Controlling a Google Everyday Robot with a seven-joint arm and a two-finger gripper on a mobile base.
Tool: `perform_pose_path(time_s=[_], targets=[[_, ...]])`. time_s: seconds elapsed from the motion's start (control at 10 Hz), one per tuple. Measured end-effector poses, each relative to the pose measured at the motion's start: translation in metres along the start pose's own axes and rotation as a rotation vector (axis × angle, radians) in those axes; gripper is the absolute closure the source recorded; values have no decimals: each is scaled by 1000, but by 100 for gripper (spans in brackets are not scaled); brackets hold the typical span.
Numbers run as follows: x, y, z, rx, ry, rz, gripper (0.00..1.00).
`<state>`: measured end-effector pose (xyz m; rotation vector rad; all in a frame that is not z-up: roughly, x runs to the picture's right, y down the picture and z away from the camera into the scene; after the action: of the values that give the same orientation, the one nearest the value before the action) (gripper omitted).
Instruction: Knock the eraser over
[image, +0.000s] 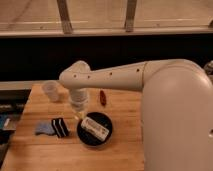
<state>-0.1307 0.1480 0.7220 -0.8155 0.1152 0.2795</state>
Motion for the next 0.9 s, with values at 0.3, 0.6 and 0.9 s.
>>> perform_pose_path(time_s=[0.3, 0.6, 0.9], targets=[[-22, 47, 15, -9, 51, -87, 100], [-37, 78, 39, -60, 86, -174, 100], [-60, 95, 58, -107, 101, -251, 100]])
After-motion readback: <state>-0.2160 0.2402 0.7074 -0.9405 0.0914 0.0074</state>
